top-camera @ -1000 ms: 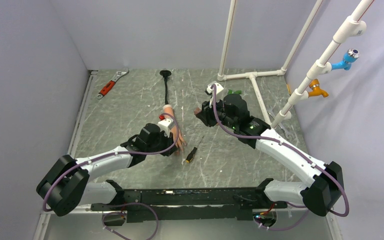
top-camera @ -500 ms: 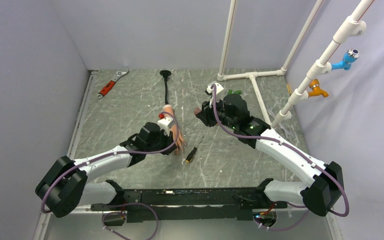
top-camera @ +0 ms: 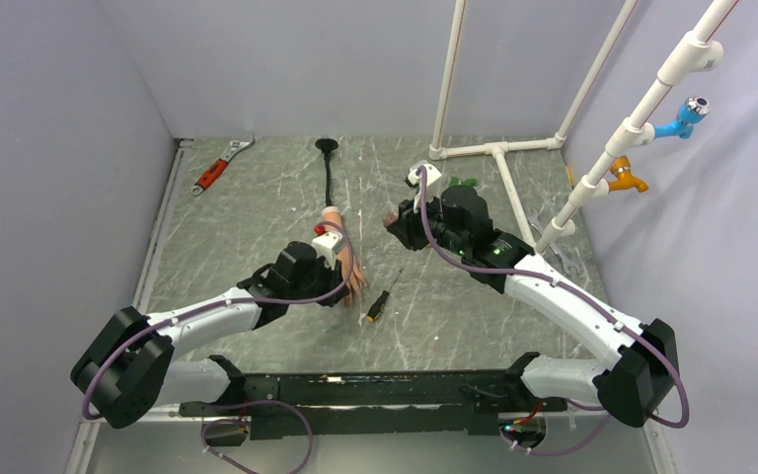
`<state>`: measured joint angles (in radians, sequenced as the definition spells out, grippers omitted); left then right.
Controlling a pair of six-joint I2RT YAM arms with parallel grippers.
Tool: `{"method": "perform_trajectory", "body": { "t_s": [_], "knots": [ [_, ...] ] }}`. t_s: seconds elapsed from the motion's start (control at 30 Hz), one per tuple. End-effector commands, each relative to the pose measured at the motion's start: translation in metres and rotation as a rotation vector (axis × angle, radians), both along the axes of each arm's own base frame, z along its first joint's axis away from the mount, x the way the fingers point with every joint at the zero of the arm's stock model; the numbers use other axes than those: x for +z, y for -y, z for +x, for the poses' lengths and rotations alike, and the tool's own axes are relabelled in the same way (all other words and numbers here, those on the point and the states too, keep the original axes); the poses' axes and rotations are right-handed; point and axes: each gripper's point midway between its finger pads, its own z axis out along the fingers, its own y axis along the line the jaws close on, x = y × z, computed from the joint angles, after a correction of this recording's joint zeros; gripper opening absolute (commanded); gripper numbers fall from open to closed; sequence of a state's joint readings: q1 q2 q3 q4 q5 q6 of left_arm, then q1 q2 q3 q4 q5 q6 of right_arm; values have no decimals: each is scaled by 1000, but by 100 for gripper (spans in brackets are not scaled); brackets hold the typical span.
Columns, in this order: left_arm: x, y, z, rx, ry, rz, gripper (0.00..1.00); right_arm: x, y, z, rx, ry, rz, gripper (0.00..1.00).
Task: Paint the nails
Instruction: Paint the nail polish on the nail.
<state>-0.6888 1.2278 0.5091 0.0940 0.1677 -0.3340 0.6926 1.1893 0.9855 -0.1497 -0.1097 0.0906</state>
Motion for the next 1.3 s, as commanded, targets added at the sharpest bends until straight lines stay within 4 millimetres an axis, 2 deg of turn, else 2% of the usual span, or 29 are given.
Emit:
{"method": "perform_trajectory", "body": {
  "t_s": [0.0, 0.33, 0.63, 0.97, 1.27],
  "knots": [
    [7, 9, 1, -30, 21, -30, 0, 12, -1, 1, -2, 27, 37, 0],
    [3, 15, -8, -60, -6, -58, 0, 10, 0, 0, -3, 23, 35, 0],
    [0, 13, -12, -56, -9, -46, 0, 10, 1, -1, -5, 27, 37, 0],
    [17, 2, 1, -10, 42, 28, 0, 11, 1, -1, -3, 27, 38, 0],
    [19, 10, 10, -16, 62, 20, 0, 10, 0, 0, -1, 24, 36, 0]
  ]
}}
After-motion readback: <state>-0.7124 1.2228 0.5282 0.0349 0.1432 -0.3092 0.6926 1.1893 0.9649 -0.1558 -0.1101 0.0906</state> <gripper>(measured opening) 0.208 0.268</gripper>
